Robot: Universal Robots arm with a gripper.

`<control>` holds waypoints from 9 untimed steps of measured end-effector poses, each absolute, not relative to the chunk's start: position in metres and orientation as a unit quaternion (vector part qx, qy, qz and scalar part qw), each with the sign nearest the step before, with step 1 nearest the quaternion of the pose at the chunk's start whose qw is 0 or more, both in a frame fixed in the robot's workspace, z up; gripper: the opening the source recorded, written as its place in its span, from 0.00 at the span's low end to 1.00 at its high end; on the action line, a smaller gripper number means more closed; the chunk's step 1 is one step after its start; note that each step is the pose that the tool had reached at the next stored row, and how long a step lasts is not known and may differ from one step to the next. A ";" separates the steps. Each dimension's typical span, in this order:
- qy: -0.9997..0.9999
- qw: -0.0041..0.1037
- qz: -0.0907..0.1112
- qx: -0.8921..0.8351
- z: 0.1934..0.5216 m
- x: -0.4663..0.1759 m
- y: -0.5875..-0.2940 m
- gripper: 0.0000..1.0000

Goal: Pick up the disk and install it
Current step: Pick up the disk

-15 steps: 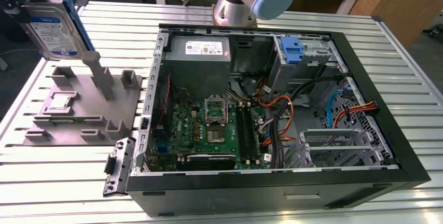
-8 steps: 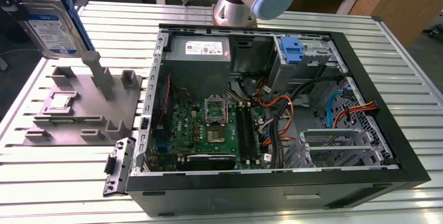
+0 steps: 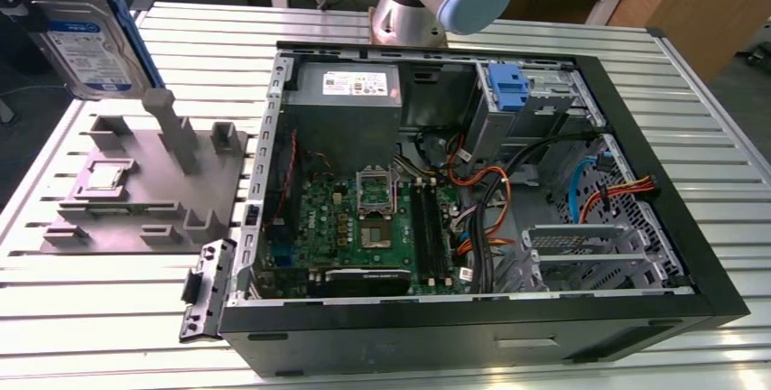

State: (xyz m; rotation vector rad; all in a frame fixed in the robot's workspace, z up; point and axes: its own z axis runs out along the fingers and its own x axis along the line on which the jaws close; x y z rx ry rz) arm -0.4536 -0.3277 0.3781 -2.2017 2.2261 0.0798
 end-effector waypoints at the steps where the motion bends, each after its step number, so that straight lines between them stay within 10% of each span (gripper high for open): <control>1: 0.711 0.005 0.025 -0.703 0.378 -0.454 -0.328 0.37; 9: 0.711 0.005 0.025 -0.703 0.380 -0.454 -0.328 0.37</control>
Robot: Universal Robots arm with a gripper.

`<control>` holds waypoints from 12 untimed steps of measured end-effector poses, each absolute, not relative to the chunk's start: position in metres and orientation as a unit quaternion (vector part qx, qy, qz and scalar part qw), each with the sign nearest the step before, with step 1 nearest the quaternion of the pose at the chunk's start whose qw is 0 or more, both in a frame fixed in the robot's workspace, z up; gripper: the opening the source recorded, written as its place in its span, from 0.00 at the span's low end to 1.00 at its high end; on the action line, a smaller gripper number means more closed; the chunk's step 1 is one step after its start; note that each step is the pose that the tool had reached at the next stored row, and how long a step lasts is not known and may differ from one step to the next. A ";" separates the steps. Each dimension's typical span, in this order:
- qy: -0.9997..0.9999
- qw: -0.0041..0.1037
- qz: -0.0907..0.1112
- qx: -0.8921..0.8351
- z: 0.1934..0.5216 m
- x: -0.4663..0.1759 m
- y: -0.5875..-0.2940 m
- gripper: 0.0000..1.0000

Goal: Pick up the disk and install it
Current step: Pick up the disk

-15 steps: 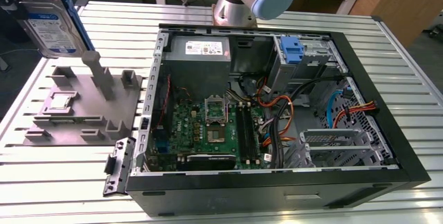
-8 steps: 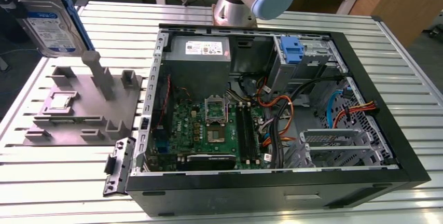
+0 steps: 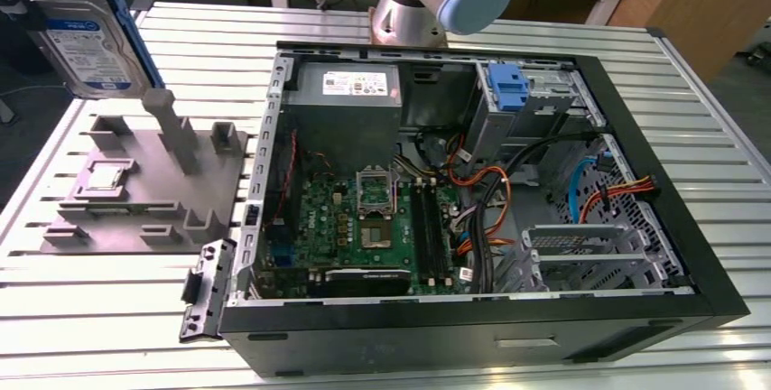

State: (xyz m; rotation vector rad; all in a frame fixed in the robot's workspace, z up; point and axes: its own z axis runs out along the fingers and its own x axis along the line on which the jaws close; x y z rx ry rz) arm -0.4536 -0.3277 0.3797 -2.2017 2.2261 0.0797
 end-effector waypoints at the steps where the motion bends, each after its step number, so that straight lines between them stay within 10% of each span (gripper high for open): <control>1: 0.711 0.005 0.025 -0.703 0.380 -0.454 -0.328 0.37; 12: 0.711 0.005 0.025 -0.703 0.385 -0.454 -0.328 0.37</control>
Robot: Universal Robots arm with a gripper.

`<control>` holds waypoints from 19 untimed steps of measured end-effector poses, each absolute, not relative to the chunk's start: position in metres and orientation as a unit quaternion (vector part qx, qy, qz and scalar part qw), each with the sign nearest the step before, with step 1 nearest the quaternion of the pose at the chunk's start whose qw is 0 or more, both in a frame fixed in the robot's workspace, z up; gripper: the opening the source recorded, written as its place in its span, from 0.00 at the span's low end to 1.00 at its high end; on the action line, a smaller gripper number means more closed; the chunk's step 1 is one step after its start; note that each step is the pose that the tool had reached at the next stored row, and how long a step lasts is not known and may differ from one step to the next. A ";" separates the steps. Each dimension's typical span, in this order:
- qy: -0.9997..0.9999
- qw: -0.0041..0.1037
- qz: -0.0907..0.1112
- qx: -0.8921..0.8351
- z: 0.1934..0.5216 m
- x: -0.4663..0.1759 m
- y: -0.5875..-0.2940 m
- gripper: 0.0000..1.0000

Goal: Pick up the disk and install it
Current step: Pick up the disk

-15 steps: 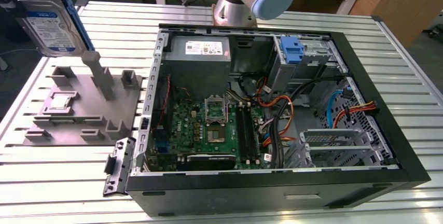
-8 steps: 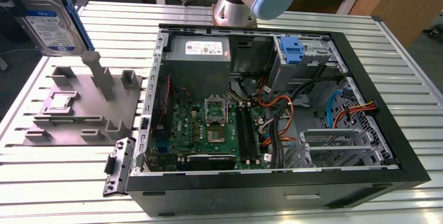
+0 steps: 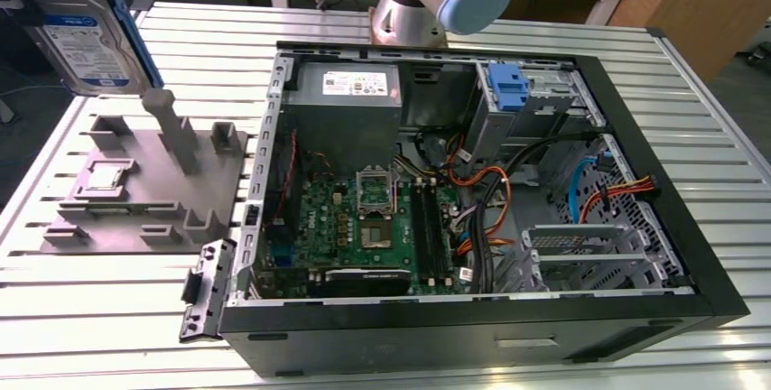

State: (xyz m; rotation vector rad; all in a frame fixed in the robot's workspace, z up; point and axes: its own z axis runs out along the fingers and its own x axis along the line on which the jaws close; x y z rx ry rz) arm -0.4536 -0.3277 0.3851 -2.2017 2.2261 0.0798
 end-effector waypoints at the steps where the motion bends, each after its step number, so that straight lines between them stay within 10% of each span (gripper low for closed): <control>1: 0.711 0.005 0.025 -0.703 0.385 -0.454 -0.328 0.37; 19: 0.711 0.005 0.025 -0.703 0.394 -0.454 -0.328 0.37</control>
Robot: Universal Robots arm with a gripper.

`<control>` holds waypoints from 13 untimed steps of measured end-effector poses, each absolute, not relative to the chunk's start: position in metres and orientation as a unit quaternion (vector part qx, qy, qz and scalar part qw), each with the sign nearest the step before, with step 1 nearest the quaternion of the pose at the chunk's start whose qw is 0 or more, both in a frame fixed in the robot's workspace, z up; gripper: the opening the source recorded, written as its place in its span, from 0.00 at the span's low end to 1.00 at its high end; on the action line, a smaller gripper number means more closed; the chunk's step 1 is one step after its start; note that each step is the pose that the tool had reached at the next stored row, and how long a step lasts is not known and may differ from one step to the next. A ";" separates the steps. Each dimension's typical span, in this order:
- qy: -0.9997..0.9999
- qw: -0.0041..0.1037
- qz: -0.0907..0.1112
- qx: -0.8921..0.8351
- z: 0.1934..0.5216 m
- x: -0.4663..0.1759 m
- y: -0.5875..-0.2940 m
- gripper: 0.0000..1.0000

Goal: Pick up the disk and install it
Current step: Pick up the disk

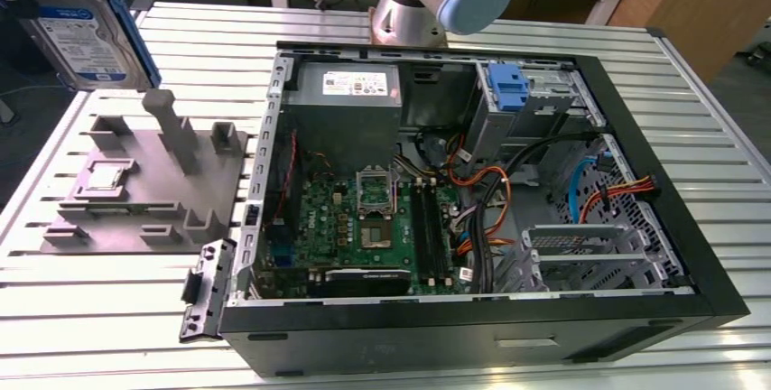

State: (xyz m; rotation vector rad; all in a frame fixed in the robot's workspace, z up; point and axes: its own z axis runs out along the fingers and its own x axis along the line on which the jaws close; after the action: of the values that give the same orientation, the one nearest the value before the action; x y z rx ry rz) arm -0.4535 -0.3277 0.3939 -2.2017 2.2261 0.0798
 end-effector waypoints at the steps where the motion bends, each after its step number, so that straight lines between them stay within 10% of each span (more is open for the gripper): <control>1: 0.711 0.005 0.025 -0.703 0.394 -0.454 -0.328 0.37; 13: 0.711 0.005 0.025 -0.703 0.398 -0.454 -0.328 0.37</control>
State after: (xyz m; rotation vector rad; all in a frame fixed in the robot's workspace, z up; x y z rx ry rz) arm -0.4536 -0.3277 0.3978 -2.2017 2.2262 0.0798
